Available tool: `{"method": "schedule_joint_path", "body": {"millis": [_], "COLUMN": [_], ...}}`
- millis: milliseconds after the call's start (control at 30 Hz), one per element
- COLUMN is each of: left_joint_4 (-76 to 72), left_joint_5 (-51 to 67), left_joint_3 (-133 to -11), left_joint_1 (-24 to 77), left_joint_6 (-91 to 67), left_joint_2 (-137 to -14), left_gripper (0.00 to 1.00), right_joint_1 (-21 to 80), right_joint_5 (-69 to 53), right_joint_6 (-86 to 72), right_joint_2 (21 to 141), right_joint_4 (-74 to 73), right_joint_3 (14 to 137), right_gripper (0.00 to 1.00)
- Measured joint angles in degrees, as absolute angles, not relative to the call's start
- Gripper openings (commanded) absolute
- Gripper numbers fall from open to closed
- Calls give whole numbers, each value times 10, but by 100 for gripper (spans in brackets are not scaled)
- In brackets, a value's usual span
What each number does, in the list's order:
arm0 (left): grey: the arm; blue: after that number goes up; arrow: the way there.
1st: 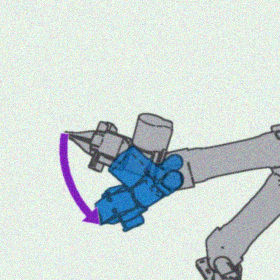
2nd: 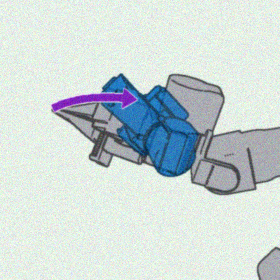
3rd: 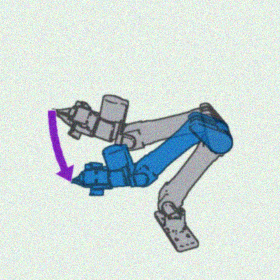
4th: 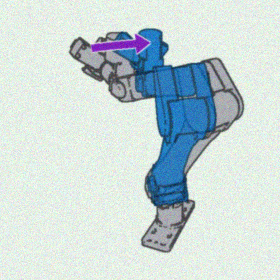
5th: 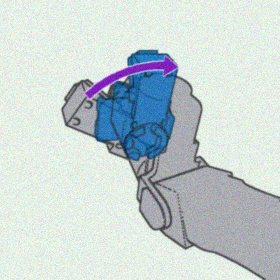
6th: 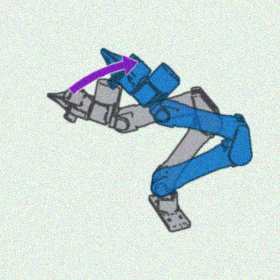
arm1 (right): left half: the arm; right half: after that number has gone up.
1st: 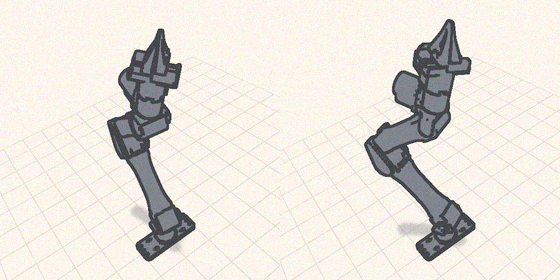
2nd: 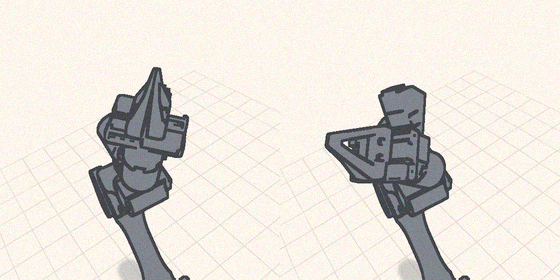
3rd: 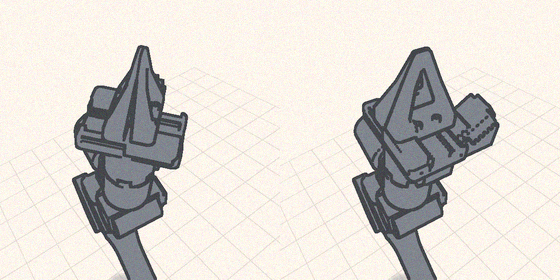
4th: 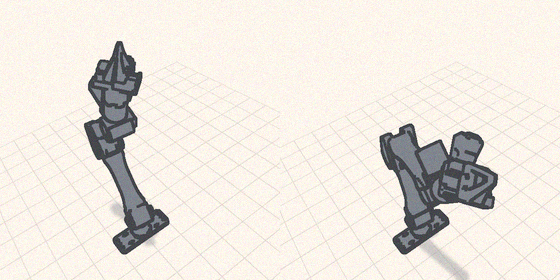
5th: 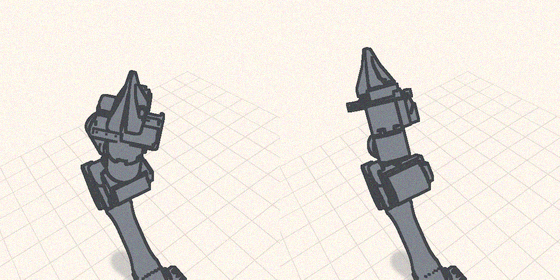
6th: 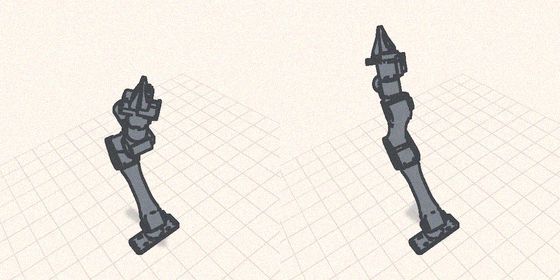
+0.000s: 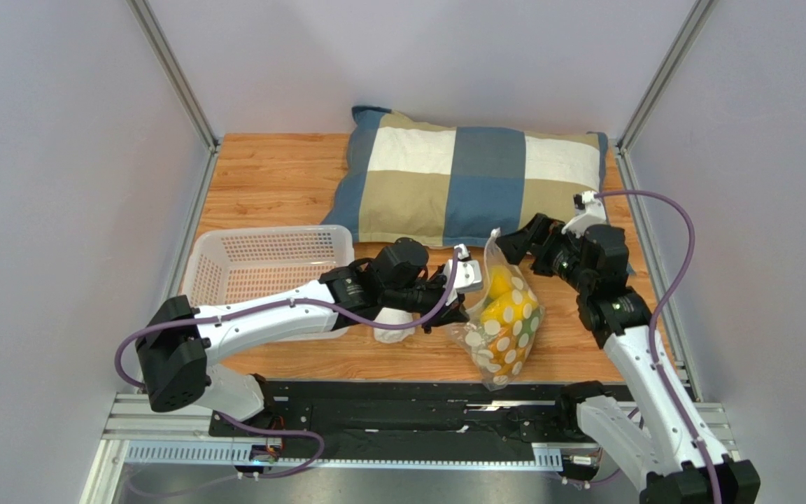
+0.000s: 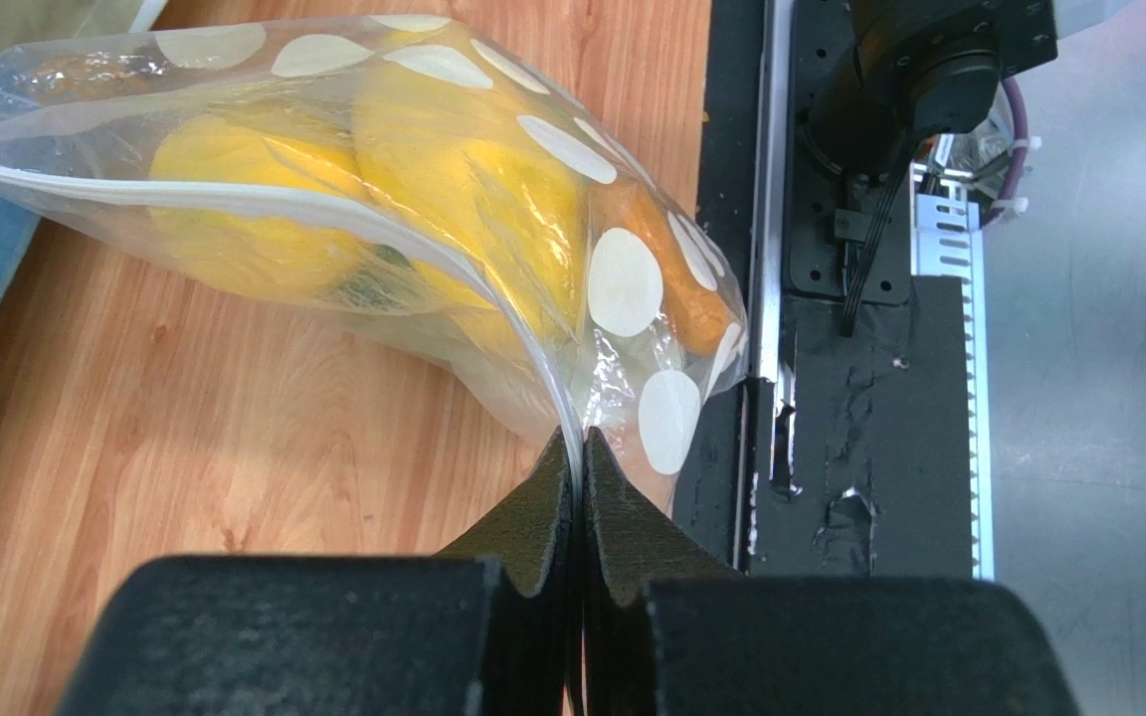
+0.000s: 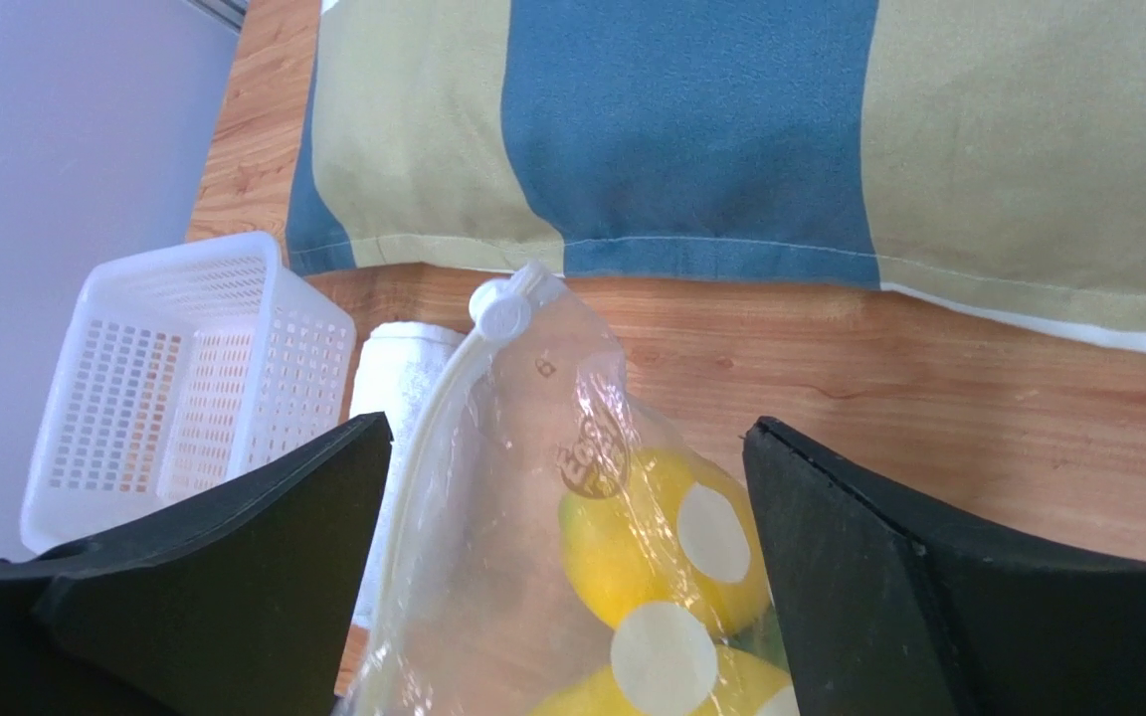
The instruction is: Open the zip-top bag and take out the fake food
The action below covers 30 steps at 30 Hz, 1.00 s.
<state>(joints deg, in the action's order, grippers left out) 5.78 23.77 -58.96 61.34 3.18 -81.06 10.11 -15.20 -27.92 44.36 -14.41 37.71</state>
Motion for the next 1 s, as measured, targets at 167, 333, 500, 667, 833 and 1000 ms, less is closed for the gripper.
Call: {"method": "schedule_joint_path", "body": {"millis": [167,333,500,667,833,1000], "left_joint_4": [70,77,81,89,82,59], "left_joint_5": [249,250,250,247,212,168], "left_joint_3": [-601,-606,-607,-607,-599,-583], "left_joint_1": [614,613,614,613,614,614], "left_joint_6": [35,38,41,44,30,-18], "left_joint_2": [-821,-822,-823,-823,-810,-756], "left_gripper": [0,0,0,0,73,99], "right_joint_1": [123,196,244,248,253,276], "right_joint_5": [-120,-33,27,61,94,134], "right_joint_6": [-330,-392,-436,-459,-480,-500], "right_joint_2": [529,618,694,714,699,655], "right_joint_4": [-209,-312,-364,-401,-421,-470], "right_joint_3": [470,592,638,638,638,651], "right_gripper": [91,75,62,7,0,0]}}
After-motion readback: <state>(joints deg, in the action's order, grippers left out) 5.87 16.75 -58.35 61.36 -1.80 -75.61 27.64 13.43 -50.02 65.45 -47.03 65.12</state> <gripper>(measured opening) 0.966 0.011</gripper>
